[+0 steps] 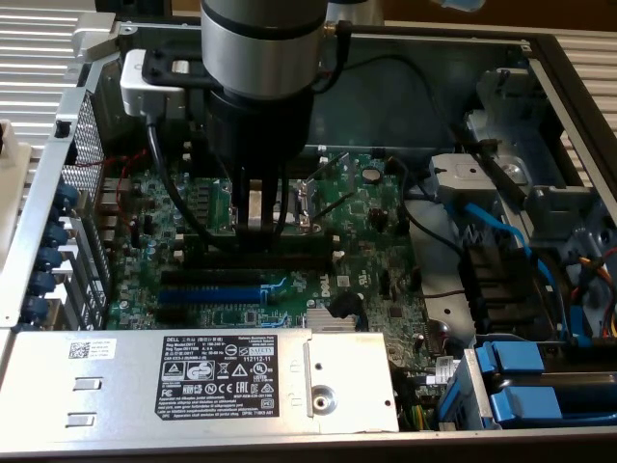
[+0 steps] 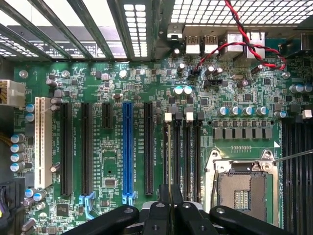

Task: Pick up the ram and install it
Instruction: 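Insert the ram into the slot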

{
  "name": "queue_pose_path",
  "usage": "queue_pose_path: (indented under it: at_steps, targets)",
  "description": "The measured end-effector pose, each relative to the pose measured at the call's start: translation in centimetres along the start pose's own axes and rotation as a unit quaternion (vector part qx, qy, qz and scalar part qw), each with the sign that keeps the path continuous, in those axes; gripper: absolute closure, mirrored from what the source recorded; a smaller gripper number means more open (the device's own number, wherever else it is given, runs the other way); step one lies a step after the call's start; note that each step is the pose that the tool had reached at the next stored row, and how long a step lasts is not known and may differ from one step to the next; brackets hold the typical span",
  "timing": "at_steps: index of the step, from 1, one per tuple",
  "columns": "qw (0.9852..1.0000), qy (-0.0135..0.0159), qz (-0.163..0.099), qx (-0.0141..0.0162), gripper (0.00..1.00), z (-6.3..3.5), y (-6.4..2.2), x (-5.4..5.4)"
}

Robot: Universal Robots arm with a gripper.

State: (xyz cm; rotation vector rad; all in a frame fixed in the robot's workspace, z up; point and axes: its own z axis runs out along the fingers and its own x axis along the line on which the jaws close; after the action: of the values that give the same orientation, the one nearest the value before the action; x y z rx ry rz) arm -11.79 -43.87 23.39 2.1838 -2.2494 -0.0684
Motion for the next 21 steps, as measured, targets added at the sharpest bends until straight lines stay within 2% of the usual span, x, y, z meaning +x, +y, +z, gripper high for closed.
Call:
queue_pose_path:
  at_steps: [4, 21]
  targets:
    - [1.0, -0.0008, 0.001, -0.0002, 0.88, -0.01, 0.0, 0.0]
    - [1.0, -0.0006, -0.004, -0.0005, 0.88, 0.0, 0.0, -0.06]
